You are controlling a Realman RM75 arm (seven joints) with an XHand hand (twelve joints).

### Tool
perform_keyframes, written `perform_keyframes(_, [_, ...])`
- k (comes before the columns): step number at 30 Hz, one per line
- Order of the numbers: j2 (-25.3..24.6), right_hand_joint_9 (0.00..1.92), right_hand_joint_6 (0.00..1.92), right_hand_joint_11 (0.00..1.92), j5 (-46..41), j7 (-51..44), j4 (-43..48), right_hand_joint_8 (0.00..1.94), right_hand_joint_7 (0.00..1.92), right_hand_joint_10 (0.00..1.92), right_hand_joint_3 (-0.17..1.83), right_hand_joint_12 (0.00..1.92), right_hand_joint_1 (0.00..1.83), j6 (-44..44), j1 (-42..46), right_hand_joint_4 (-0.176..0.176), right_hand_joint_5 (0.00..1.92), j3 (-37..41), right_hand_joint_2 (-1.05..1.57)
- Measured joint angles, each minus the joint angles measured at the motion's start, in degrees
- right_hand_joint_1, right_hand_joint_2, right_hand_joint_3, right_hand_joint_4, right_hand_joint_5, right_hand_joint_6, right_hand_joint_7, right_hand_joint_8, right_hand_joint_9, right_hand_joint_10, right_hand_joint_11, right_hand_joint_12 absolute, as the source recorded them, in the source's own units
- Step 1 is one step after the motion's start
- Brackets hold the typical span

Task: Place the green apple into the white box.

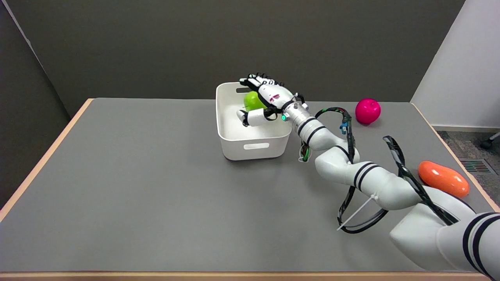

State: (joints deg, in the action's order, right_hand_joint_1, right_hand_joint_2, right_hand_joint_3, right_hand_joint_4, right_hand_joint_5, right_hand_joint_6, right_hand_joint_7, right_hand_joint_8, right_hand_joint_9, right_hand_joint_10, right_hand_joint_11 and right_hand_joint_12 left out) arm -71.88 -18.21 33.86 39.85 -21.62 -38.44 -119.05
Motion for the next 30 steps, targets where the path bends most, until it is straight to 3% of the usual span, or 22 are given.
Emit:
perform_keyframes(7, [1.2, 0.0, 0.39, 0.0, -0.1, -0.8, 7.1, 0.11, 0.0, 0.08, 0.93, 0.77, 0.45, -0.6, 3.1, 0.023, 0.07, 1.7, 0.61])
perform_keyframes(9, [1.8, 0.0, 0.33, 0.0, -0.3, -0.9, 10.0, 0.23, 0.0, 0.19, 0.83, 0.84, 0.45, -1.5, 4.6, 0.026, 0.11, 2.5, 0.66])
perform_keyframes(11, [2.5, 0.01, 0.39, 0.0, -0.7, -1.1, 13.2, 0.21, 0.05, 0.28, 0.93, 0.95, 0.43, -3.0, 6.3, 0.028, 0.09, 3.4, 0.6])
perform_keyframes(13, [3.3, 0.0, 0.34, 0.0, -1.4, -1.2, 16.7, 0.24, 0.08, 0.41, 0.84, 1.0, 0.43, -4.9, 8.4, 0.025, 0.12, 4.3, 0.66])
perform_keyframes(15, [4.1, 0.01, 0.39, 0.0, -2.3, -1.2, 19.9, 0.29, 0.09, 0.47, 0.92, 1.04, 0.42, -7.3, 10.7, 0.024, 0.11, 5.1, 0.63])
perform_keyframes(22, [7.7, 0.02, 0.42, 0.0, -7.8, -1.5, 30.8, 0.33, 0.18, 0.64, 0.97, 1.08, 0.38, -21.8, 21.8, 0.017, 0.16, 7.8, 0.64])
perform_keyframes(30, [11.1, 0.04, 0.42, 0.0, -18.0, -0.5, 37.3, 0.33, 0.19, 0.65, 0.97, 1.09, 0.33, -43.5, 36.7, 0.011, 0.16, 9.7, 0.66])
